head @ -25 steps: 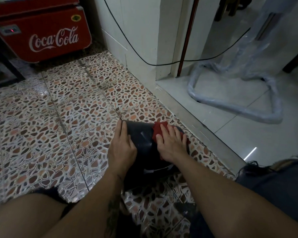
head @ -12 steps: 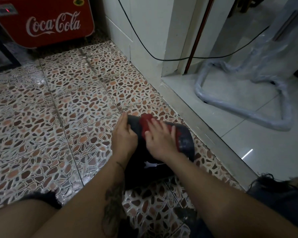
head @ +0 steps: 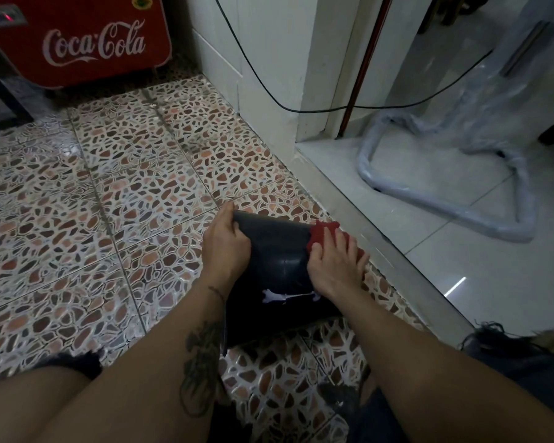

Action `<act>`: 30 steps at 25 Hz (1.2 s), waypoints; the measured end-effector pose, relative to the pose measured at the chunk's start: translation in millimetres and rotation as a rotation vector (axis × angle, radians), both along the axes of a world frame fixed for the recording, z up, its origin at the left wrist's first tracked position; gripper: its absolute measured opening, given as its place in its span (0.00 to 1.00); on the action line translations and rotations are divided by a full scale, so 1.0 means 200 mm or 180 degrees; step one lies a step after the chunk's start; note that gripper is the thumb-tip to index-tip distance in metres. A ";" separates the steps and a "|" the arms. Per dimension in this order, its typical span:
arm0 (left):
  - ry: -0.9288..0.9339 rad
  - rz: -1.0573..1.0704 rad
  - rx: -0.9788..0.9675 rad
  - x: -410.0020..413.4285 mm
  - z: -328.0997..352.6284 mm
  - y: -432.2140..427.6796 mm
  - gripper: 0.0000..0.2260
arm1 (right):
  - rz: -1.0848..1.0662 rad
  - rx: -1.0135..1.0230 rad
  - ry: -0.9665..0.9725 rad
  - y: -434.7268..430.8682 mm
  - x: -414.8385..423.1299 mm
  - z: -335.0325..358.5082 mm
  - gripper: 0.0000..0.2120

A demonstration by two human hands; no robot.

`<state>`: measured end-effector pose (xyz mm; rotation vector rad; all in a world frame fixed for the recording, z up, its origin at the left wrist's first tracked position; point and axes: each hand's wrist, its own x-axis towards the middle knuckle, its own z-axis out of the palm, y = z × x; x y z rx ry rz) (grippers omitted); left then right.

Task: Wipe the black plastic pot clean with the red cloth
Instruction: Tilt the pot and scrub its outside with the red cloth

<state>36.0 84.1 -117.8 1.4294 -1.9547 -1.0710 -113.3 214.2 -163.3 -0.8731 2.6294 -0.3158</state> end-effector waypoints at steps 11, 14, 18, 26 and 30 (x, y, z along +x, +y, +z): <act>-0.0251 0.0236 -0.0335 -0.05 0.02 -0.06 0.19 | 0.0853 -0.0405 0.0156 0.16 0.11 -0.06 0.33; -0.0351 0.0108 -0.0662 -0.02 0.03 0.05 0.21 | 0.0432 0.0111 -0.0131 0.13 -0.06 -0.06 0.32; 0.0036 -0.0006 -0.0553 0.05 -0.01 0.24 0.25 | 0.0235 0.0296 -0.0355 0.01 -0.18 0.01 0.30; 0.0343 0.0522 0.0330 -0.08 0.01 0.04 0.23 | 0.1258 -0.0787 -0.0022 -0.03 0.33 0.02 0.33; 0.0151 0.0450 0.0191 -0.07 0.01 -0.01 0.23 | 0.1283 -0.0777 0.0078 0.12 0.22 -0.05 0.33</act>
